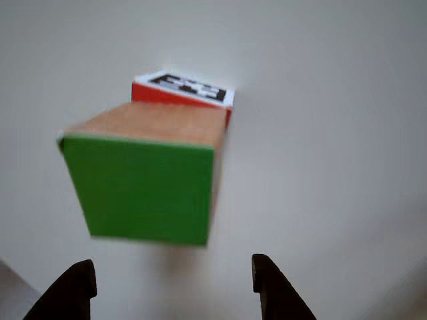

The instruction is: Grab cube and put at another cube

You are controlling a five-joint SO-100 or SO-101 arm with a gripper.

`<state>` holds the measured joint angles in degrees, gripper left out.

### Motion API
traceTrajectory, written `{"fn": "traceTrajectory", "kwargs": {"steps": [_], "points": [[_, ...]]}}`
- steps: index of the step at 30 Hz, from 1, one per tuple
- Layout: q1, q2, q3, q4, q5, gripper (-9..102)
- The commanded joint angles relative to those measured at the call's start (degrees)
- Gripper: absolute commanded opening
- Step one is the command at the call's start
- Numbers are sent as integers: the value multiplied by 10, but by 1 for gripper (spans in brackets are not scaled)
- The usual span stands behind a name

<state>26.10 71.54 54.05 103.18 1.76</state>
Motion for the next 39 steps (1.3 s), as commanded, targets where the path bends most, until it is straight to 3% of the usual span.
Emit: {"fn": "traceTrajectory", "kwargs": {"steps": [1, 8, 15, 30, 39], "points": [[-33, 223, 97, 4, -7, 37], [-102, 603, 279, 4, -24, 35], [-118, 693, 390, -11, -48, 33], [-168, 1072, 817, -229, -74, 13], [-169, 1169, 1028, -329, -58, 1]]}}
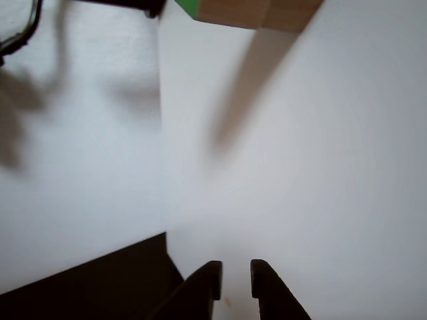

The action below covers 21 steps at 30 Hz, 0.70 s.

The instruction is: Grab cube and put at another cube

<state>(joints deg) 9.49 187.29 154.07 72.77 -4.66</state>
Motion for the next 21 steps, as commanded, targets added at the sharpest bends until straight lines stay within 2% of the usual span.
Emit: {"fn": "traceTrajectory", "kwargs": {"steps": [1, 7, 11, 21], "points": [[-5, 11, 44, -33, 9, 0], [-13, 11, 152, -93, 10, 0], [-35, 11, 182, -98, 1, 0], [-48, 11, 168, -26, 12, 0]]}}
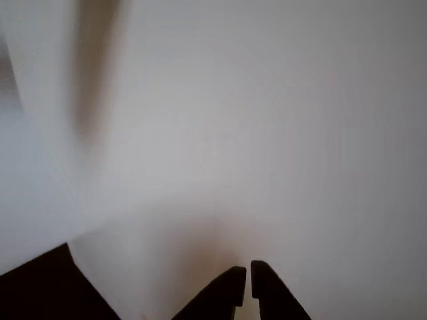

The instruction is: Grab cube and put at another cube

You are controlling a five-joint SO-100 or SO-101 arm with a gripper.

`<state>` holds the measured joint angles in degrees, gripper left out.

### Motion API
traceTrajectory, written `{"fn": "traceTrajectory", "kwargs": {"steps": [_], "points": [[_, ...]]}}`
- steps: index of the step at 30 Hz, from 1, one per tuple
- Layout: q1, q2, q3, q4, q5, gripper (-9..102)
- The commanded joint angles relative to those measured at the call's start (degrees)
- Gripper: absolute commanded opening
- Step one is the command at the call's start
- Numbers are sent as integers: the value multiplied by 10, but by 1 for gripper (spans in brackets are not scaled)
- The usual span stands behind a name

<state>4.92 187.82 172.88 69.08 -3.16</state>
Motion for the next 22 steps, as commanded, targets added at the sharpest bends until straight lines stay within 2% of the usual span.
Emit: {"fn": "traceTrajectory", "kwargs": {"steps": [1, 9, 22], "points": [[-3, 6, -20, 13, -7, 0], [-5, 6, -27, 47, -35, 0], [4, 6, -28, 48, -29, 0]]}}
